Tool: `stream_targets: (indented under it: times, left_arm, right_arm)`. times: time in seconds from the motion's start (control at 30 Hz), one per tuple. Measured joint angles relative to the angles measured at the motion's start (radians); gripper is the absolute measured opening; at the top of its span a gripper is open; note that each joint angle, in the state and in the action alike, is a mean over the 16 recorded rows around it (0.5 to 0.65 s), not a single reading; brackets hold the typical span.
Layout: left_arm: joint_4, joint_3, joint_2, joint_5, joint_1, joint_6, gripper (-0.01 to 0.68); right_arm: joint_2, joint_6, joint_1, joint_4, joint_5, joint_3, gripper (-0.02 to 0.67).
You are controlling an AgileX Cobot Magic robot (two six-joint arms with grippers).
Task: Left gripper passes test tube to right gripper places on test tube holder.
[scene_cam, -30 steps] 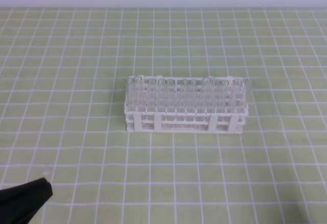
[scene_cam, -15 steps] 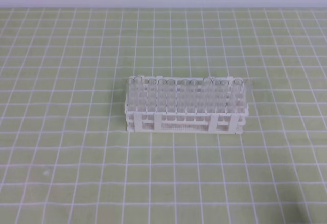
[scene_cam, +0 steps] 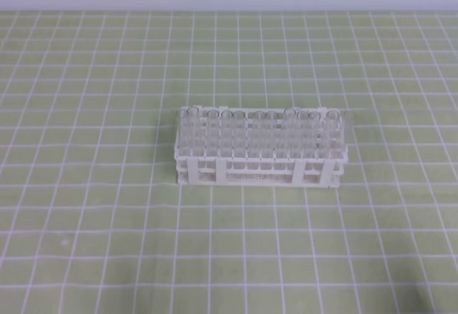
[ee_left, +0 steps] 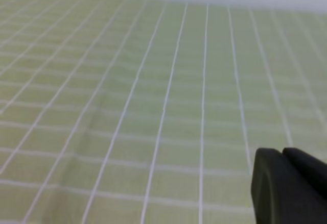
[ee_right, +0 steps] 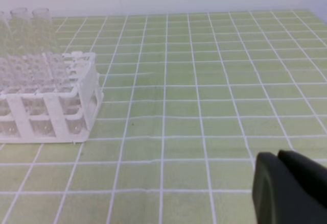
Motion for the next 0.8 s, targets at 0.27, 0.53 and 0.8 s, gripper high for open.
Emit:
stream_targets:
  times: [0.27, 0.53, 0.8]
  left_arm:
    - [-0.021, 0.03, 0.002, 0.033, 0.019, 0.059, -0.002]
    - [-0.033, 0.035, -0.006, 0.029, 0.018, 0.041, -0.002]
    - [-0.029, 0.035, -0.01, 0.027, 0.017, 0.034, -0.002]
  right_arm:
    - [0.0, 0.0, 0.0, 0.0, 0.0, 0.0, -0.016]
    - [0.0, 0.0, 0.0, 0.0, 0.0, 0.0, -0.016]
    - [0.0, 0.0, 0.0, 0.0, 0.0, 0.0, -0.016]
